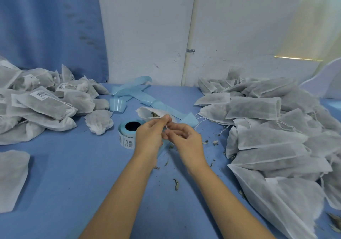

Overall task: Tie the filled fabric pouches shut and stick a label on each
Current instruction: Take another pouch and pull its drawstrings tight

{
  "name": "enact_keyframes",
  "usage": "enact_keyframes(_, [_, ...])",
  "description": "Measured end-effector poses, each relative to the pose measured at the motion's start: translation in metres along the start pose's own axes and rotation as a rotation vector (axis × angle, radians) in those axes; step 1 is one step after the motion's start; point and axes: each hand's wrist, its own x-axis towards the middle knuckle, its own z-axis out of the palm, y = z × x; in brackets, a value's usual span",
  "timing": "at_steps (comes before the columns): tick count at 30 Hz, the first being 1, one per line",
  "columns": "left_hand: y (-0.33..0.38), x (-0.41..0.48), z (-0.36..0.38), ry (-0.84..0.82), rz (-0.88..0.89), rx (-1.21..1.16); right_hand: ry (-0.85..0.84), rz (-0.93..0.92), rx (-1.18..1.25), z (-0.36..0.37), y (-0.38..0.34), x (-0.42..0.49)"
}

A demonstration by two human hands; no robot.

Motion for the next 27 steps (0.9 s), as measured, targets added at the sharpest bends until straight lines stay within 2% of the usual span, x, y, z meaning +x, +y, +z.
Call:
enact_keyframes(3, [0.002, -0.001, -0.001, 0.013, 0.016, -0.031, 0.013, -0.097, -0.122, -0.001, 0.001, 0.0])
enact_keyframes(6, [0.005, -0.001, -0.003, 0.02, 0.008, -0.056, -0.09, -0.164, -0.288, -0.001, 0.002, 0.0])
enact_keyframes(11, [0.015, 0.004, -0.009, 0.02, 0.01, 0.025, -0.342, -0.02, -0.393, -0.013, -0.001, 0.003])
enact_keyframes(15, [0.019, 0.003, -0.008, -0.011, 0.05, 0.043, -0.438, 0.048, -0.509, -0.021, 0.0, 0.001])
enact_keyframes(23, [0.02, 0.002, -0.008, -0.031, 0.038, -0.067, -0.437, 0.019, -0.586, -0.019, 0.003, 0.003])
enact_keyframes(27, [0.019, 0.0, -0.005, -0.062, 0.06, -0.06, -0.348, 0.042, -0.482, -0.02, 0.01, 0.003])
